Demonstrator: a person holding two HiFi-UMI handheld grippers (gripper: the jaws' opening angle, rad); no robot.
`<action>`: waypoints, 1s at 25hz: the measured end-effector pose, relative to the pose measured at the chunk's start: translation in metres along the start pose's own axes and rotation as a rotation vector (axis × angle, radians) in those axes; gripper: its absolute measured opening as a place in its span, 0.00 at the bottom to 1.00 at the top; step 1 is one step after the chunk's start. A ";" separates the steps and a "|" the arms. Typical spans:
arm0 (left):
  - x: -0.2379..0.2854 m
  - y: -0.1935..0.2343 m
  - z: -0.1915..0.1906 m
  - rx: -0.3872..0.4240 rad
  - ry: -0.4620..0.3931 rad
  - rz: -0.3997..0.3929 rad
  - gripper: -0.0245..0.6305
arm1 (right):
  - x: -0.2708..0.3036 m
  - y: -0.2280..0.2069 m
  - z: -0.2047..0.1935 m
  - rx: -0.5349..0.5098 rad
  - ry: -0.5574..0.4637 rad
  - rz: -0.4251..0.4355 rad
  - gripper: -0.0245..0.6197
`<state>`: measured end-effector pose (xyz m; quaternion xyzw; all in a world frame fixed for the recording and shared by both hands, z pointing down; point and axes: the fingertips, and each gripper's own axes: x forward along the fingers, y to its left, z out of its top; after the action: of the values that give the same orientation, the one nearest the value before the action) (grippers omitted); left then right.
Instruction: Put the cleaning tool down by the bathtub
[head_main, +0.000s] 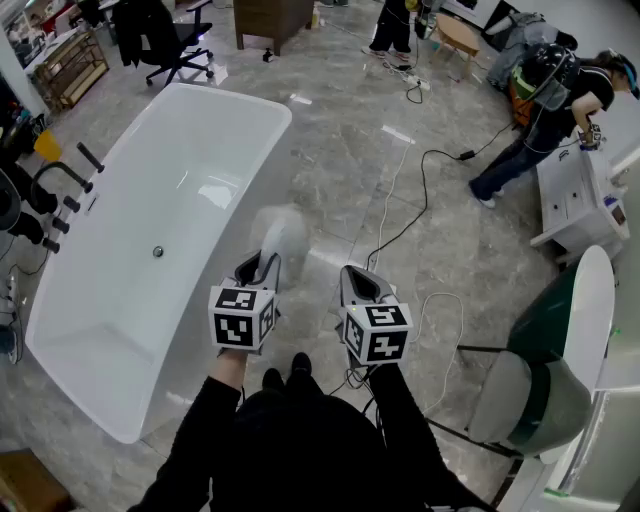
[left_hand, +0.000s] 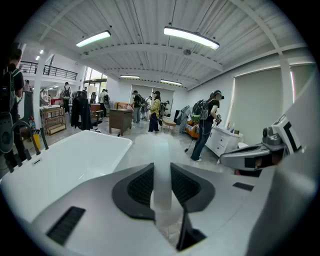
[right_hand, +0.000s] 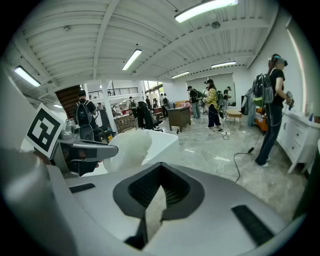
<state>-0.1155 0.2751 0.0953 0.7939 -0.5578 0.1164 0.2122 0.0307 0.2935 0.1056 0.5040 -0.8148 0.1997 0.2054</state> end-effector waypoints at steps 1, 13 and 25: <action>0.001 0.000 -0.001 0.000 0.002 0.000 0.18 | 0.001 -0.001 -0.001 0.002 0.002 -0.002 0.04; 0.015 0.002 0.009 0.015 0.006 0.014 0.18 | -0.007 -0.033 0.004 0.069 -0.033 -0.027 0.04; 0.055 0.000 0.023 0.018 0.008 0.019 0.18 | -0.010 -0.083 0.012 0.121 -0.029 -0.114 0.04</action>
<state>-0.0974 0.2185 0.0977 0.7901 -0.5632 0.1266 0.2064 0.1076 0.2603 0.1000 0.5639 -0.7741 0.2291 0.1740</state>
